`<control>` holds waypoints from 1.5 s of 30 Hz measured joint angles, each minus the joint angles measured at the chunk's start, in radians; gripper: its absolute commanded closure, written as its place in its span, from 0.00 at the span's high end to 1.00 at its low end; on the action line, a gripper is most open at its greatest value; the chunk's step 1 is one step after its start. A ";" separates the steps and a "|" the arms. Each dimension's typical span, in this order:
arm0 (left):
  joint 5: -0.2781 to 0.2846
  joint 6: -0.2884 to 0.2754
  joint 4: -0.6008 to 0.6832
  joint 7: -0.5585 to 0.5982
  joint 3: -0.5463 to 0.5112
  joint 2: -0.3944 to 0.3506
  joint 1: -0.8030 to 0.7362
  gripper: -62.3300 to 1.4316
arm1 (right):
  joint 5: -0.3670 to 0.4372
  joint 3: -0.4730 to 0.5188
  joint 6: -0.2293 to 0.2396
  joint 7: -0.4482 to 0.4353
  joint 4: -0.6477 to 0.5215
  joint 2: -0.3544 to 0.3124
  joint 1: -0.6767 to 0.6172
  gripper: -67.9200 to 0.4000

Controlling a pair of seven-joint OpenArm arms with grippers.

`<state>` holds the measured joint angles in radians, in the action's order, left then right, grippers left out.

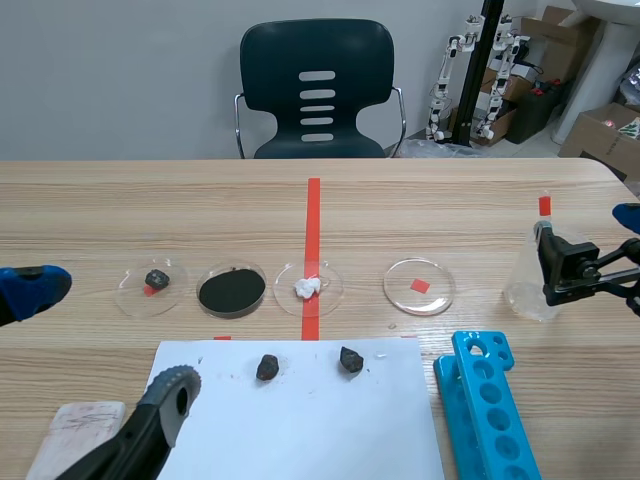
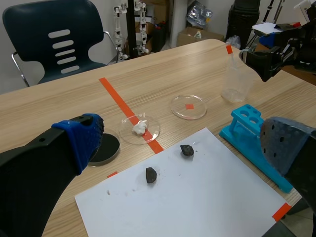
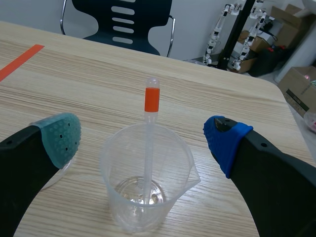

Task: Return to the home posture

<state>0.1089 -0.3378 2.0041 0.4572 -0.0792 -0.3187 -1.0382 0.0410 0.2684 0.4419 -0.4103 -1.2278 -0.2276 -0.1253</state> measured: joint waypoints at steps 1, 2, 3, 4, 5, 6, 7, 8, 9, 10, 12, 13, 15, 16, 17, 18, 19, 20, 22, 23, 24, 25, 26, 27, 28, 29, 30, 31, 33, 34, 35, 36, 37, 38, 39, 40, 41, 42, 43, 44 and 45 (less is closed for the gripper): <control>0.000 0.000 0.000 0.000 0.000 0.000 0.000 1.00 | 0.000 0.000 0.000 0.000 0.000 0.000 0.000 0.76; 0.000 0.000 0.000 0.000 0.000 0.000 0.000 1.00 | 0.000 0.000 0.000 0.000 0.000 0.000 0.000 0.76; 0.000 0.000 0.000 0.000 0.000 0.000 0.000 1.00 | 0.000 0.000 0.000 0.000 0.000 0.000 0.000 0.76; 0.000 0.000 0.000 0.000 0.000 0.000 0.000 1.00 | 0.000 0.000 0.000 0.000 0.000 0.000 0.000 0.76; 0.000 0.000 0.000 0.000 0.000 0.000 0.000 1.00 | 0.000 0.000 0.000 0.000 0.000 0.000 0.000 0.76; 0.000 0.000 0.000 0.000 0.000 0.000 0.000 1.00 | 0.000 0.000 0.000 0.000 0.000 0.000 0.000 0.76; 0.000 0.000 0.000 0.000 0.000 0.000 0.000 1.00 | 0.000 0.000 0.000 0.000 0.000 0.000 0.000 0.76; 0.000 0.000 0.000 0.000 0.000 0.000 0.000 1.00 | 0.000 0.000 0.000 0.000 0.000 0.000 0.000 0.76; 0.000 0.000 0.000 0.000 0.000 0.000 0.000 1.00 | 0.000 0.000 0.000 0.000 0.000 0.000 0.000 0.76; 0.000 0.000 0.000 0.000 0.000 0.000 0.000 1.00 | 0.000 0.000 0.000 0.000 0.000 0.000 0.000 0.76; 0.000 0.000 0.000 0.000 0.000 0.000 0.000 1.00 | 0.000 0.000 0.000 0.000 0.000 0.000 0.000 0.76; 0.000 0.000 0.000 0.000 0.000 0.000 0.000 1.00 | 0.000 0.000 0.000 0.000 0.000 0.000 0.000 0.76; 0.000 0.000 0.000 0.000 0.000 0.000 0.000 1.00 | 0.000 0.000 0.000 0.000 0.000 0.000 0.000 0.76; 0.000 0.000 0.000 0.000 0.000 0.000 0.000 1.00 | 0.000 0.000 0.000 0.000 0.000 0.000 0.000 0.76; 0.000 0.000 0.000 0.000 0.000 0.000 0.000 1.00 | 0.000 0.000 0.000 0.000 0.000 0.000 0.000 0.76; 0.000 0.000 0.000 0.000 0.000 0.000 0.000 1.00 | 0.000 0.000 0.000 0.000 0.000 0.000 0.000 0.76; 0.000 0.000 0.000 0.000 0.000 0.000 0.000 1.00 | 0.000 0.000 0.000 0.000 0.000 0.000 0.000 0.76; 0.000 0.000 0.000 0.000 0.000 0.000 0.000 1.00 | 0.000 0.000 0.000 0.000 0.000 0.000 0.000 0.76; 0.000 0.000 0.000 0.000 0.000 0.000 0.000 1.00 | 0.000 0.000 0.000 -0.009 0.000 0.000 0.000 0.76; 0.000 0.000 0.000 0.000 0.000 0.000 0.000 1.00 | 0.000 0.000 0.000 -0.012 0.000 0.000 0.000 0.76; 0.000 0.000 0.000 0.000 0.000 0.000 0.000 1.00 | 0.000 0.000 0.000 -0.013 0.000 0.000 0.000 0.76; 0.000 0.000 0.000 0.000 0.000 0.000 0.000 1.00 | 0.000 0.000 0.000 -0.018 0.000 0.000 -0.001 0.76; 0.000 0.000 0.000 0.000 0.000 0.000 0.000 1.00 | 0.000 0.000 0.000 -0.024 -0.001 0.000 -0.003 0.76; 0.000 0.000 0.000 0.000 0.000 0.000 0.000 1.00 | 0.000 0.000 0.000 -0.029 -0.006 0.000 -0.008 0.76; 0.000 0.000 0.000 0.000 0.000 0.000 0.000 1.00 | 0.000 0.000 0.000 -0.029 -0.018 0.000 -0.017 0.76; 0.000 0.000 0.000 0.000 0.000 0.000 0.000 1.00 | 0.000 0.000 0.000 -0.031 -0.039 0.000 -0.030 0.76; 0.000 0.000 0.000 0.000 0.000 0.000 0.000 1.00 | 0.000 0.000 0.000 -0.032 -0.062 0.000 -0.045 0.76; 0.000 0.000 0.000 0.000 0.000 0.000 0.000 1.00 | 0.000 0.000 0.000 -0.035 -0.092 0.000 -0.063 0.76; 0.000 0.000 0.000 0.000 0.000 0.000 0.000 1.00 | 0.000 0.000 0.000 -0.037 -0.150 0.000 -0.096 0.76; 0.000 0.000 0.000 0.000 0.000 0.000 0.000 1.00 | 0.000 0.000 0.001 -0.039 -0.180 0.000 -0.113 0.76; 0.000 0.000 0.000 0.000 0.000 0.000 0.000 1.00 | 0.000 0.000 0.000 -0.039 -0.213 0.000 -0.131 0.76; 0.000 0.000 0.000 0.000 0.000 0.000 0.000 1.00 | 0.000 0.000 0.001 -0.039 -0.243 0.000 -0.148 0.76; 0.000 0.000 0.000 0.000 0.000 0.000 0.000 1.00 | 0.000 0.000 0.000 -0.039 -0.276 0.000 -0.169 0.76; 0.000 0.000 0.000 0.000 0.000 0.000 0.000 1.00 | 0.000 0.000 0.001 -0.040 -0.305 0.000 -0.189 0.76; 0.000 0.000 0.000 0.000 0.000 0.000 0.000 1.00 | 0.001 0.000 0.000 -0.042 -0.334 0.000 -0.212 0.76; 0.000 0.000 0.000 0.000 0.000 0.000 0.000 1.00 | 0.000 0.000 0.001 -0.042 -0.360 0.000 -0.235 0.76; 0.000 0.000 0.000 0.000 0.000 0.000 0.000 1.00 | 0.001 0.000 0.000 -0.044 -0.390 0.000 -0.263 0.76; 0.000 0.000 0.000 0.000 0.000 0.000 0.000 1.00 | 0.000 0.000 0.002 -0.054 -0.411 0.000 -0.285 0.76; 0.000 0.000 0.000 0.000 0.000 0.000 0.000 1.00 | 0.001 0.000 0.002 -0.063 -0.435 0.000 -0.311 0.76; 0.000 0.000 0.000 0.000 0.000 0.000 0.000 1.00 | 0.001 0.000 0.002 -0.064 -0.458 0.000 -0.336 0.76; 0.000 0.000 0.000 0.000 0.000 0.000 0.000 1.00 | 0.000 0.000 0.002 -0.064 -0.482 0.000 -0.361 0.76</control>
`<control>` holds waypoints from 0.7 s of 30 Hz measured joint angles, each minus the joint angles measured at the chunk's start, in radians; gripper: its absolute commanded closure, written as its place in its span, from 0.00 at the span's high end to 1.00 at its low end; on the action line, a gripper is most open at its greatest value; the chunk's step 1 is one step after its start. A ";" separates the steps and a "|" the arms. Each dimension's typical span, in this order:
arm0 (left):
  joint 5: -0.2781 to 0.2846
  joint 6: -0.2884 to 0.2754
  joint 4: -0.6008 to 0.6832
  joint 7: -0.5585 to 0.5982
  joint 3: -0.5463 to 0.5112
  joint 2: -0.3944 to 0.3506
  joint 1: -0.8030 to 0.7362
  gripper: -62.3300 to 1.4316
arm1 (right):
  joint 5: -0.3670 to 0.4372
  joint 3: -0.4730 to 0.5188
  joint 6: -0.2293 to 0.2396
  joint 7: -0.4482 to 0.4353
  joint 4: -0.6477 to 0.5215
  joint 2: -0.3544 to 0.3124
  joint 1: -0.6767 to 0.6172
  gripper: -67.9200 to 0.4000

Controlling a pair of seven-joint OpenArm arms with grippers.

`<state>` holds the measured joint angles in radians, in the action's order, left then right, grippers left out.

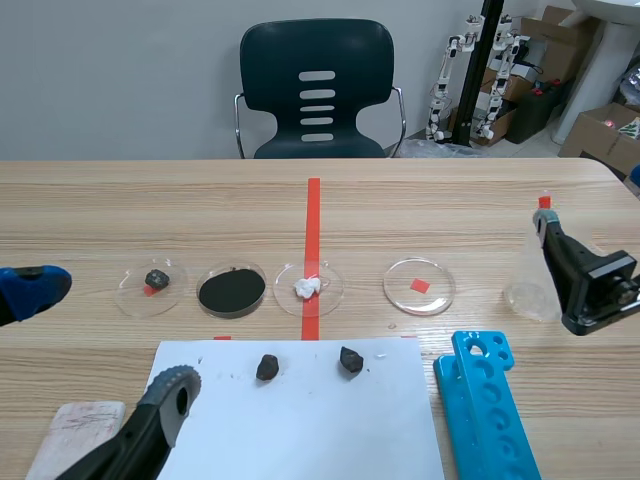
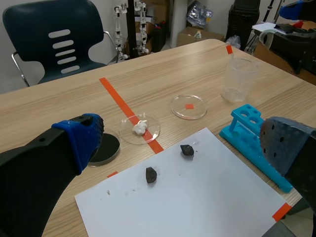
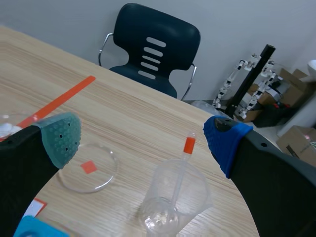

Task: Return to the home posture

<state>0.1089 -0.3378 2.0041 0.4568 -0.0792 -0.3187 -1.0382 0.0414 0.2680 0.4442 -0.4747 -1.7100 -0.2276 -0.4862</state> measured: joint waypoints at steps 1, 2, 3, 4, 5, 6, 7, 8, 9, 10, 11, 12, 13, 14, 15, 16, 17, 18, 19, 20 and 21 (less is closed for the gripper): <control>0.000 0.000 0.000 0.000 0.000 0.000 0.000 1.00 | 0.000 -0.002 0.000 -0.002 -0.019 0.000 -0.021 0.76; 0.000 0.000 0.000 0.000 0.000 0.000 0.000 1.00 | 0.000 -0.005 0.000 -0.002 -0.042 0.000 -0.045 0.76; 0.000 0.000 0.000 0.000 0.000 0.000 0.000 1.00 | 0.000 -0.012 -0.002 -0.004 -0.060 0.000 -0.064 0.76; 0.000 0.000 0.000 0.001 0.000 0.000 0.000 1.00 | 0.000 -0.023 -0.002 -0.004 -0.076 0.000 -0.080 0.78; 0.000 0.000 0.000 0.002 0.000 0.000 0.000 1.00 | 0.000 -0.037 -0.001 -0.004 -0.090 0.000 -0.097 0.83; 0.001 0.000 0.000 0.010 0.000 0.000 0.000 1.00 | 0.000 -0.053 -0.001 -0.004 -0.104 0.000 -0.115 0.89; 0.005 -0.001 0.000 0.024 0.000 0.000 0.002 1.00 | 0.000 -0.069 -0.001 -0.004 -0.117 0.000 -0.133 0.95; 0.014 -0.006 0.000 0.040 0.000 0.000 0.004 1.00 | 0.000 -0.085 -0.001 -0.004 -0.130 0.000 -0.153 1.00; 0.018 -0.008 0.000 0.053 0.000 0.000 0.005 1.00 | 0.000 -0.099 -0.001 -0.003 -0.141 0.000 -0.173 1.00; 0.018 -0.008 0.002 0.056 0.000 0.000 0.005 1.00 | 0.000 -0.112 -0.001 -0.004 -0.150 0.000 -0.192 1.00; 0.018 -0.010 0.004 0.052 0.000 0.000 0.005 1.00 | 0.000 -0.124 -0.001 -0.004 -0.157 0.000 -0.211 1.00; 0.017 -0.014 0.008 0.047 0.000 0.000 0.005 1.00 | 0.000 -0.137 -0.001 -0.004 -0.164 0.000 -0.229 1.00; 0.016 -0.016 0.013 0.047 -0.003 0.000 0.005 1.00 | 0.000 -0.149 -0.002 -0.003 -0.171 0.000 -0.247 1.00; 0.016 -0.023 0.020 0.038 -0.009 0.000 0.005 1.00 | 0.000 -0.164 -0.002 -0.004 -0.177 0.000 -0.266 1.00; 0.016 -0.034 0.028 0.021 -0.017 0.000 0.005 1.00 | -0.001 -0.178 -0.002 -0.003 -0.183 0.000 -0.282 1.00; 0.016 -0.051 0.035 0.005 -0.027 0.000 0.005 1.00 | -0.009 -0.193 -0.002 -0.004 -0.187 0.000 -0.298 1.00; 0.016 -0.061 0.042 -0.014 -0.036 0.000 0.005 1.00 | -0.021 -0.209 -0.001 -0.003 -0.187 0.000 -0.312 1.00; 0.013 -0.076 0.050 -0.032 -0.045 0.000 0.005 1.00 | -0.039 -0.227 -0.002 0.002 -0.187 0.000 -0.327 1.00; -0.003 -0.079 0.057 -0.039 -0.055 0.000 0.005 1.00 | -0.054 -0.242 -0.001 0.013 -0.187 0.000 -0.340 1.00; -0.020 -0.079 0.067 -0.048 -0.064 0.000 0.005 1.00 | -0.068 -0.256 -0.002 0.023 -0.187 0.000 -0.352 1.00; -0.028 -0.079 0.077 -0.066 -0.073 0.000 0.005 1.00 | -0.082 -0.267 -0.002 0.027 -0.187 0.000 -0.364 1.00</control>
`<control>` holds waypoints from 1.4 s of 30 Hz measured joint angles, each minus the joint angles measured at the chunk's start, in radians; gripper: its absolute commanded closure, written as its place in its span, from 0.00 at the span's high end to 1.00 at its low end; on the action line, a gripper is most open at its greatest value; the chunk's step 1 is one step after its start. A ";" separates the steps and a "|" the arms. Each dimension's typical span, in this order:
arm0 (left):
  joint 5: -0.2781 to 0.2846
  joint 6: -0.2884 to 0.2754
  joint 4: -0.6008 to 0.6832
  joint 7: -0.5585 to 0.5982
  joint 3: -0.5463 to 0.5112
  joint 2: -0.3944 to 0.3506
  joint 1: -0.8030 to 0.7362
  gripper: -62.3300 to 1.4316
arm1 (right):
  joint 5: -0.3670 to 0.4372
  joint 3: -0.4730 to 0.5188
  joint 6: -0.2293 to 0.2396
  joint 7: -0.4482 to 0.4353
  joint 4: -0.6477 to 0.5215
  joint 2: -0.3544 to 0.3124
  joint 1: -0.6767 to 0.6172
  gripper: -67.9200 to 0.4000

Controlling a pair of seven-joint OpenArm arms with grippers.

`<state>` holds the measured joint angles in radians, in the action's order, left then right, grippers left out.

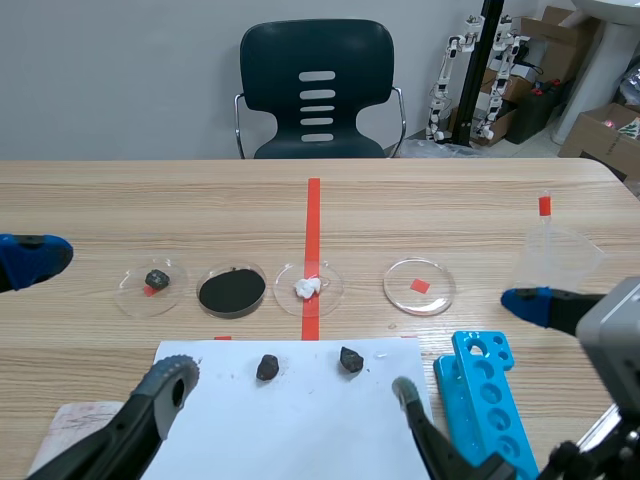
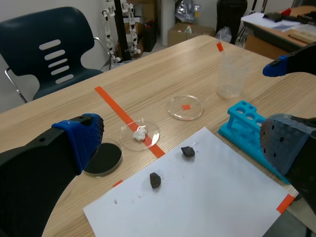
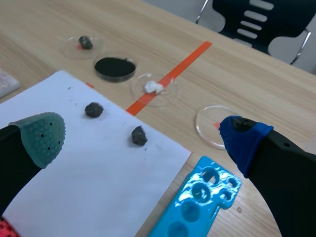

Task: Return to the home posture

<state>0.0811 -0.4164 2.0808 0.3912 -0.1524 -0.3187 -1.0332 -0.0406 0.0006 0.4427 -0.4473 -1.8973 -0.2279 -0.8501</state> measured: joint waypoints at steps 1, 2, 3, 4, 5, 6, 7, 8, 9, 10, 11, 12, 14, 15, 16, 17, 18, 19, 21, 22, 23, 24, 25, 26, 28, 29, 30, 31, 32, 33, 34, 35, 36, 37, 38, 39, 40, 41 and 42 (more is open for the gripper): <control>-0.012 0.000 0.010 -0.016 -0.008 0.000 0.000 1.00 | -0.014 -0.011 0.000 0.004 0.000 0.000 -0.013 1.00; -0.023 0.000 0.016 -0.025 -0.014 0.000 0.000 1.00 | -0.026 -0.017 0.000 0.004 0.000 0.000 -0.021 1.00; -0.038 0.000 0.020 -0.032 -0.021 0.000 0.000 1.00 | -0.035 -0.020 -0.001 0.003 0.000 0.000 -0.030 1.00; -0.043 0.000 0.021 -0.046 -0.026 0.000 0.000 1.00 | -0.039 -0.022 -0.001 0.003 0.000 0.000 -0.035 1.00; -0.055 0.000 0.021 -0.051 -0.032 0.000 0.000 1.00 | -0.042 -0.022 -0.004 0.003 0.000 0.000 -0.040 1.00; -0.055 0.000 0.021 -0.060 -0.039 0.000 0.000 1.00 | -0.042 -0.022 -0.005 0.003 0.000 0.000 -0.042 1.00; -0.055 0.000 0.021 -0.072 -0.046 0.000 0.003 1.00 | -0.042 -0.022 -0.005 0.003 0.000 0.000 -0.043 1.00; -0.055 0.000 0.021 -0.084 -0.051 0.000 0.009 1.00 | -0.042 -0.022 -0.005 0.003 0.000 0.000 -0.043 1.00; -0.055 0.000 0.021 -0.098 -0.056 0.000 0.019 1.00 | -0.042 -0.022 -0.005 0.003 0.000 0.000 -0.042 1.00; -0.055 0.000 0.021 -0.108 -0.059 0.000 0.034 1.00 | -0.042 -0.022 -0.005 0.003 0.000 0.000 -0.042 1.00; -0.055 0.000 0.021 -0.124 -0.059 0.000 0.052 1.00 | -0.042 -0.022 -0.005 0.002 0.000 0.000 -0.042 1.00; -0.055 -0.001 0.021 -0.137 -0.058 0.000 0.070 1.00 | -0.042 -0.022 -0.005 -0.004 0.000 0.000 -0.042 1.00; -0.055 -0.013 0.021 -0.142 -0.058 0.000 0.102 1.00 | -0.041 -0.022 -0.005 -0.020 0.000 0.000 -0.042 1.00; -0.055 -0.034 0.021 -0.141 -0.059 0.000 0.115 1.00 | -0.041 -0.022 -0.005 -0.019 0.000 0.000 -0.040 1.00; -0.055 -0.046 0.021 -0.141 -0.058 0.000 0.124 1.00 | -0.041 -0.022 -0.005 -0.016 0.000 0.000 -0.040 1.00; -0.055 -0.064 0.021 -0.142 -0.058 0.000 0.132 1.00 | -0.041 -0.022 -0.005 -0.016 0.000 0.000 -0.040 1.00; -0.055 -0.068 0.021 -0.141 -0.058 0.000 0.137 1.00 | -0.041 -0.022 -0.005 -0.016 0.000 -0.001 -0.040 1.00; -0.055 -0.069 0.021 -0.141 -0.058 0.000 0.140 1.00 | -0.041 -0.022 -0.005 -0.016 0.000 -0.002 -0.040 1.00; -0.055 -0.072 0.021 -0.144 -0.058 0.000 0.147 1.00 | -0.041 -0.022 -0.005 -0.016 0.000 -0.002 -0.040 1.00; -0.055 -0.074 0.021 -0.144 -0.058 0.000 0.148 1.00 | -0.041 -0.022 -0.005 -0.016 0.000 -0.002 -0.040 1.00; -0.055 -0.074 0.021 -0.146 -0.058 0.000 0.147 1.00 | -0.041 -0.022 -0.005 -0.016 0.000 -0.002 -0.040 1.00; -0.055 -0.075 0.021 -0.154 -0.058 0.000 0.147 1.00 | -0.041 -0.022 -0.005 -0.017 0.000 -0.002 -0.040 1.00; -0.055 -0.076 0.021 -0.163 -0.058 0.000 0.147 1.00 | -0.041 -0.022 -0.005 -0.020 0.000 -0.002 -0.040 1.00; -0.055 -0.076 0.021 -0.171 -0.058 0.000 0.147 1.00 | -0.042 -0.022 -0.005 -0.020 0.000 -0.002 -0.040 1.00; -0.055 -0.079 0.019 -0.177 -0.058 0.000 0.146 1.00 | -0.041 -0.022 -0.007 -0.020 0.000 -0.002 -0.040 1.00; -0.055 -0.083 0.017 -0.177 -0.058 0.000 0.146 1.00 | -0.041 -0.022 -0.008 -0.020 0.000 -0.002 -0.040 1.00; -0.055 -0.085 0.014 -0.177 -0.058 0.000 0.146 1.00 | -0.041 -0.022 -0.008 -0.020 0.000 -0.002 -0.040 1.00; -0.055 -0.086 0.010 -0.177 -0.058 0.000 0.146 1.00 | -0.041 -0.022 -0.008 -0.020 0.000 -0.002 -0.040 1.00; -0.055 -0.086 0.007 -0.178 -0.057 0.000 0.146 1.00 | -0.041 -0.022 -0.008 -0.020 0.000 -0.002 -0.040 1.00; -0.055 -0.086 0.006 -0.179 -0.056 0.000 0.146 1.00 | -0.041 -0.022 -0.008 -0.020 0.000 -0.002 -0.040 1.00; -0.055 -0.086 0.006 -0.179 -0.052 0.000 0.146 1.00 | -0.041 -0.022 -0.008 -0.020 0.000 -0.002 -0.040 1.00; -0.054 -0.086 0.006 -0.179 -0.048 0.000 0.146 1.00 | -0.041 -0.022 -0.008 -0.020 0.000 -0.002 -0.040 1.00; -0.054 -0.086 0.006 -0.178 -0.043 0.000 0.146 1.00 | -0.041 -0.022 -0.008 -0.020 0.000 -0.002 -0.040 1.00; -0.054 -0.086 0.006 -0.179 -0.039 0.000 0.146 1.00 | -0.041 -0.022 -0.008 -0.020 0.000 -0.002 -0.040 1.00; -0.054 -0.086 0.006 -0.178 -0.036 0.000 0.146 1.00 | -0.042 -0.022 -0.008 -0.020 0.000 -0.002 -0.040 1.00; -0.054 -0.086 0.006 -0.178 -0.034 0.000 0.146 1.00 | -0.042 -0.022 -0.008 -0.020 0.000 -0.002 -0.040 1.00; -0.054 -0.086 0.006 -0.179 -0.032 0.000 0.146 1.00 | -0.043 -0.022 -0.008 -0.020 0.000 -0.002 -0.040 1.00; -0.054 -0.086 0.006 -0.179 -0.030 0.000 0.146 1.00 | -0.043 -0.022 -0.008 -0.020 0.000 -0.002 -0.040 1.00; -0.054 -0.086 0.006 -0.179 -0.027 0.000 0.146 1.00 | -0.043 -0.022 -0.008 -0.020 0.000 -0.002 -0.040 1.00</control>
